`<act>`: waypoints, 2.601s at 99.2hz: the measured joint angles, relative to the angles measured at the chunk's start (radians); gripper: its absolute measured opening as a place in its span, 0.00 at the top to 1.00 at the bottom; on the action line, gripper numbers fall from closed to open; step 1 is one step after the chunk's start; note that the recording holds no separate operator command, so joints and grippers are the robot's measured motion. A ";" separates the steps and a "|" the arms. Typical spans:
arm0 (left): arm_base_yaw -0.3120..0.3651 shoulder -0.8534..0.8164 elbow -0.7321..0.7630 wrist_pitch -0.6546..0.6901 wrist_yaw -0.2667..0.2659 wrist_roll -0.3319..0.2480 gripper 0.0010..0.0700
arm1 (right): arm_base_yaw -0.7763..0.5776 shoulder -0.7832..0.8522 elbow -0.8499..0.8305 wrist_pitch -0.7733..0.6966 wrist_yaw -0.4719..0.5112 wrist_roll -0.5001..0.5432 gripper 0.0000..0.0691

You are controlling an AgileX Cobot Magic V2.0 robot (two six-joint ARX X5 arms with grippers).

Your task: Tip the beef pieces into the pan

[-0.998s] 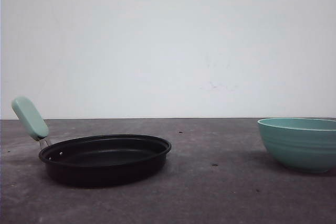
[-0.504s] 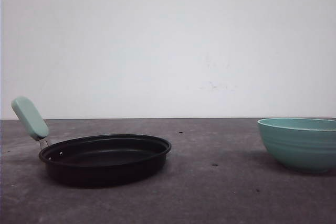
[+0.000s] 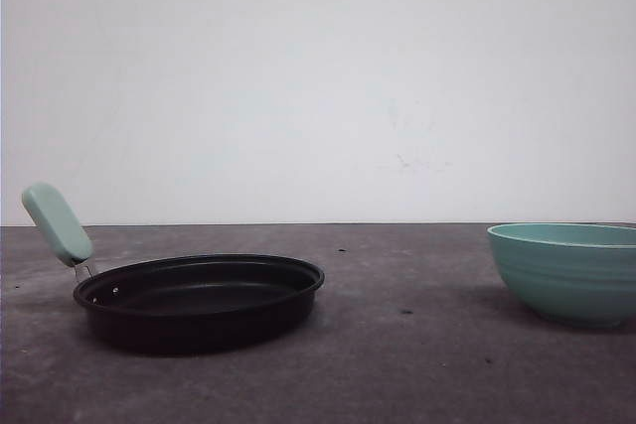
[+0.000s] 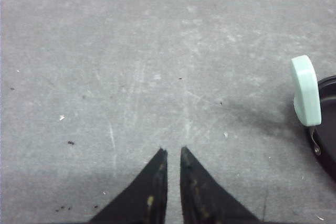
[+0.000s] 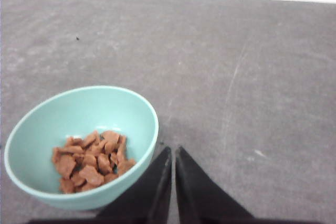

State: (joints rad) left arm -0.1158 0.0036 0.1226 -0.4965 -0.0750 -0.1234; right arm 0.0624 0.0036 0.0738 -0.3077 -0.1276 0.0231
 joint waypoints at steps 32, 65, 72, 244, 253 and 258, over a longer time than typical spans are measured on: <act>0.000 0.000 -0.010 0.055 0.005 -0.055 0.99 | 0.000 0.000 0.000 0.162 -0.003 0.113 0.98; 0.000 0.000 -0.014 0.230 0.095 -0.272 0.99 | 0.000 0.000 0.000 0.230 -0.004 0.196 0.98; 0.000 0.000 -0.014 0.234 0.148 -0.282 0.99 | 0.000 0.000 0.000 0.242 -0.008 0.220 0.98; 0.000 0.921 1.067 -0.049 0.412 -0.238 0.01 | 0.000 0.690 1.009 -0.321 -0.082 0.164 0.01; 0.000 0.961 1.066 -0.047 0.387 -0.266 0.01 | 0.000 0.708 1.009 -0.342 -0.082 0.161 0.01; 0.000 0.998 1.054 -0.040 0.385 -0.282 0.02 | 0.000 0.723 1.009 -0.355 -0.082 0.159 0.01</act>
State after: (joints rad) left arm -0.1162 1.0019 1.1763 -0.5362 0.3103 -0.4053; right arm 0.0624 0.7269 1.0824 -0.6628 -0.2100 0.1818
